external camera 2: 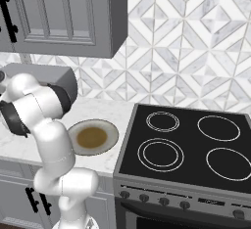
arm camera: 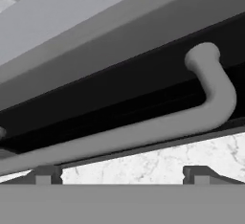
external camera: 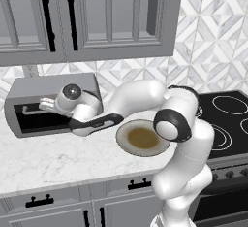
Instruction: Pick up the kebab skewer and baguette bread, and place them inside the toaster oven. Close the toaster oven door and start by setting the timer.
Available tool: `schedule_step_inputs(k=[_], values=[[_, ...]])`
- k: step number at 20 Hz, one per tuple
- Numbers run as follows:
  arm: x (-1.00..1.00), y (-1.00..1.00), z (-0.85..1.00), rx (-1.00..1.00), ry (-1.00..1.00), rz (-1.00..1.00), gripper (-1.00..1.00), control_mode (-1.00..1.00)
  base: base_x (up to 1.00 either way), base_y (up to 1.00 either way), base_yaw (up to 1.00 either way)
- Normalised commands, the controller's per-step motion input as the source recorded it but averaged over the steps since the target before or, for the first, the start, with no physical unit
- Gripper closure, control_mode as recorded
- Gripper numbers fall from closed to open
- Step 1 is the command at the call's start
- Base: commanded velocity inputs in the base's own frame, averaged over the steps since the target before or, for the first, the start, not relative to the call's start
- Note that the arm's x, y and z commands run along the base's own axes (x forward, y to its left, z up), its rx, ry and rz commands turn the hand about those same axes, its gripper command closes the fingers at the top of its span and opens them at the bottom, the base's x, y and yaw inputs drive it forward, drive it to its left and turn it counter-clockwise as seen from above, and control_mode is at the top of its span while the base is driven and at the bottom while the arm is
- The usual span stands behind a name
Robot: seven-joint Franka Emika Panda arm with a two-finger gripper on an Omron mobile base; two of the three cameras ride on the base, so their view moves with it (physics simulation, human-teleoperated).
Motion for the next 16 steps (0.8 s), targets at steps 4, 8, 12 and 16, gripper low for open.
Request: schedule_step_inputs(k=[4,8,12,16], values=[[-0.57,0.0,0.06,0.0,0.0,0.01,-1.0,-1.0,0.0,0.0,0.0],[-0.62,-0.06,0.0,-0.02,-0.01,0.0,-1.0,-1.0,0.0,0.0,0.0],[-0.64,-0.24,0.0,-0.1,-0.1,0.0,-1.0,-1.0,0.0,0.0,0.0],[-0.66,-0.39,0.0,-0.13,-0.08,-0.01,-1.0,-1.0,0.0,0.0,0.0]])
